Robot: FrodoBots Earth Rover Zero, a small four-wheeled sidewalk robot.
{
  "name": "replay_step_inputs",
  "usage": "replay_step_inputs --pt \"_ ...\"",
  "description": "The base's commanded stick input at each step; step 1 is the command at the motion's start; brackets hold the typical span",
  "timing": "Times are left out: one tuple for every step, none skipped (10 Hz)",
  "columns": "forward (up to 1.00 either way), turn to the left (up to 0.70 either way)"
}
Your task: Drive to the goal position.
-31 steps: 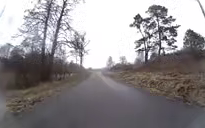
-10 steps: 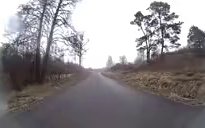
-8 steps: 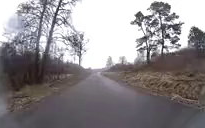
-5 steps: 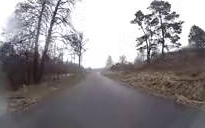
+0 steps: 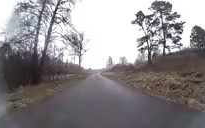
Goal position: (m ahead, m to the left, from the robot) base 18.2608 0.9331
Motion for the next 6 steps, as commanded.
replay_step_inputs --pt "0.70 0.00" --pt "0.70 0.00" --pt "0.70 0.00" --pt "0.70 0.00" --pt "0.70 0.00" --pt "0.70 0.00"
